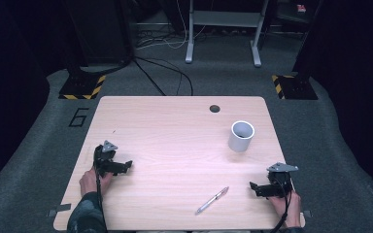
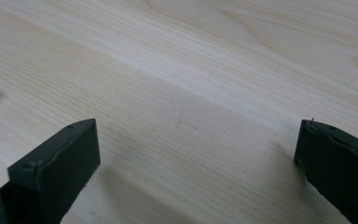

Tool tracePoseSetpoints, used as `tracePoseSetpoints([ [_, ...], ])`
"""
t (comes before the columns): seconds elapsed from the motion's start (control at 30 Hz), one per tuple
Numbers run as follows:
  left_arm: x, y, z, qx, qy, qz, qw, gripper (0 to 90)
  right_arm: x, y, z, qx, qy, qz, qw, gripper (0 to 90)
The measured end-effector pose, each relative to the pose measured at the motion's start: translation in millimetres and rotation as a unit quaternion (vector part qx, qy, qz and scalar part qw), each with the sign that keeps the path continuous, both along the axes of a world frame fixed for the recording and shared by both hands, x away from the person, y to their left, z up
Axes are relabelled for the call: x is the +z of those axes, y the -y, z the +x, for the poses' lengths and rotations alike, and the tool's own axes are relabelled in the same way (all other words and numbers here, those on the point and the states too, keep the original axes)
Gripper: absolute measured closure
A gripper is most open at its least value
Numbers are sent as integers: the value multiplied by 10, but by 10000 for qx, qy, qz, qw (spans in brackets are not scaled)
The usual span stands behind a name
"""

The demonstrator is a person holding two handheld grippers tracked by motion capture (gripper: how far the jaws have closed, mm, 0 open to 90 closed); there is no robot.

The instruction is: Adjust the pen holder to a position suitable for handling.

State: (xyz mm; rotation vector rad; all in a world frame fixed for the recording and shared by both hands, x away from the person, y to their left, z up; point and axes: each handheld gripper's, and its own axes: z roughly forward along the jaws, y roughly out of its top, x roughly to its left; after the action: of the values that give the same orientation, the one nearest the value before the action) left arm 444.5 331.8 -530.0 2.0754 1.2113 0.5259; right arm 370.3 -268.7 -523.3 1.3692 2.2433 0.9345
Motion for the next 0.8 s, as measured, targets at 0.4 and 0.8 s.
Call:
tracePoseSetpoints([
  [0.4,-7,2,3,21,44,-10,10000,2,251,-55,142,-58,-12,-5,10000,0],
  [0.8,-11,0,6,11,66,-23,10000,3,499,-127,406,-59,-48,114,9999,0],
])
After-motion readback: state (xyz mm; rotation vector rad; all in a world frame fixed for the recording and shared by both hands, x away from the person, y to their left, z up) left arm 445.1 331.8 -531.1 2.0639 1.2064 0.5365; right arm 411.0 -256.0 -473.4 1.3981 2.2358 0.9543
